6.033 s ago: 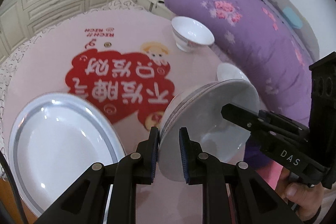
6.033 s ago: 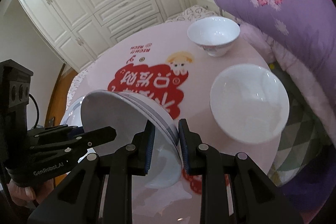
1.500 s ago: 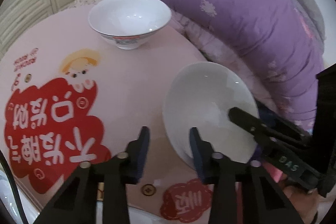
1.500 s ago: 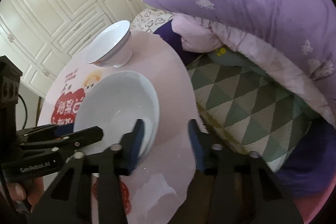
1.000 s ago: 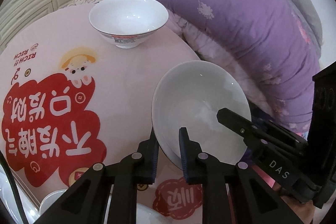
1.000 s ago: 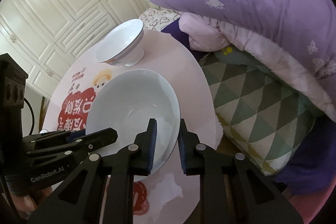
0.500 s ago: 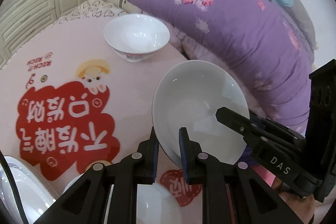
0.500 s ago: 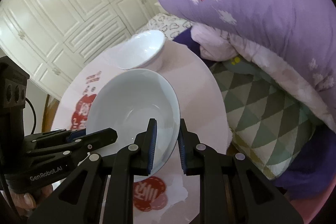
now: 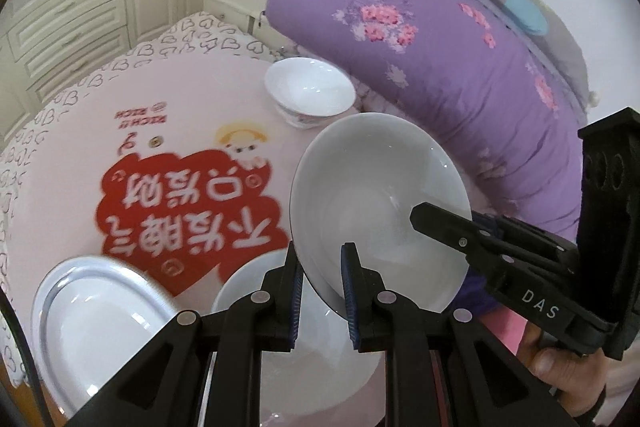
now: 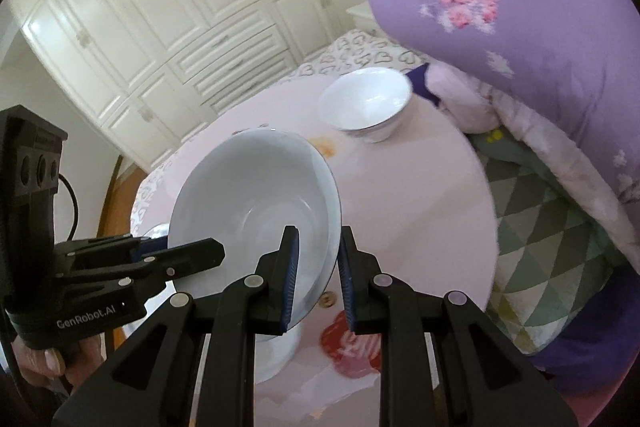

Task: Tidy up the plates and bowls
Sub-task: 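Carry the held bowl over the first bowl and lower it inside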

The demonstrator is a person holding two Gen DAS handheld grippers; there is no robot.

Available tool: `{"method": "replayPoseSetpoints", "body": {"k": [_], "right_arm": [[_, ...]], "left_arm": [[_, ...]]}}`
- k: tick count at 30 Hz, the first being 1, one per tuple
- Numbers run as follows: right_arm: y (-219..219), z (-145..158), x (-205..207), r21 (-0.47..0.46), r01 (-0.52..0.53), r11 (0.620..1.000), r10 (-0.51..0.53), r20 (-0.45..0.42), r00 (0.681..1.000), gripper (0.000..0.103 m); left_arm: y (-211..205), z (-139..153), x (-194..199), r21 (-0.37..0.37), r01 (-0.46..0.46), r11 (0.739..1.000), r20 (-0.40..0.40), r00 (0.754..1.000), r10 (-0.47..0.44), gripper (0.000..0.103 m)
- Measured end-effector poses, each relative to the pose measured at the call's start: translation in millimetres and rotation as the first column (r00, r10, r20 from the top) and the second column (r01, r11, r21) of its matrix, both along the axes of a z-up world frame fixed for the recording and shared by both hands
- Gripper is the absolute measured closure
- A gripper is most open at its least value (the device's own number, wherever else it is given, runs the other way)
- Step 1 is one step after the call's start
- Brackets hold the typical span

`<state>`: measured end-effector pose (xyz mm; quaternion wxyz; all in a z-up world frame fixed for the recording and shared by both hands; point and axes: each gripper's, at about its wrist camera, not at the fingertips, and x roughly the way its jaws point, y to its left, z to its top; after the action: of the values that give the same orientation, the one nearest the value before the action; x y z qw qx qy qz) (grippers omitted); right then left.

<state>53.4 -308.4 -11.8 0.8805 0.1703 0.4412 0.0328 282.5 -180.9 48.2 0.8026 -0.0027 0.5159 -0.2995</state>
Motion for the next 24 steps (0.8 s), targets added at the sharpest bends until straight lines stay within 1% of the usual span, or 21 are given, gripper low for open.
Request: {"method": "replayPoseSetpoints", "body": {"k": [4,7,13,18,24], "right_arm": [[16.3,-5.8,-1.4,0.013,-0.043,0.999,0.043,-0.018,0.999,0.083],[28.1,-16.2,-1.9,0.011,-0.069,0.998,0.070,-0.044,0.997,0.083],[37.3,-37.6,-6.2,0.029,-0.107,0.994,0.109,-0.097,0.989,0.083],[42.4,-44.5,-8.5,0.023,-0.123,0.992,0.125,-0.120,0.985,0.083],[45.5,-48.0,-8.9,0.014,-0.132,0.991,0.133,-0.134,0.982,0.083]], "left_arm": [[20.1,4.3,-11.0,0.019,-0.016,1.000,-0.005,1.000,0.016,0.088],[30.4,1.9,-20.3,0.040,-0.026,0.999,-0.014,1.000,0.026,0.088],[34.0,-13.2,-29.6,0.066,-0.033,0.997,-0.061,0.997,0.037,0.088],[33.7,-22.3,-32.9,0.076,-0.034,0.997,-0.086,0.995,0.040,0.088],[32.5,-24.3,-34.1,0.083,-0.031,0.996,-0.081,0.996,0.038,0.088]]}}
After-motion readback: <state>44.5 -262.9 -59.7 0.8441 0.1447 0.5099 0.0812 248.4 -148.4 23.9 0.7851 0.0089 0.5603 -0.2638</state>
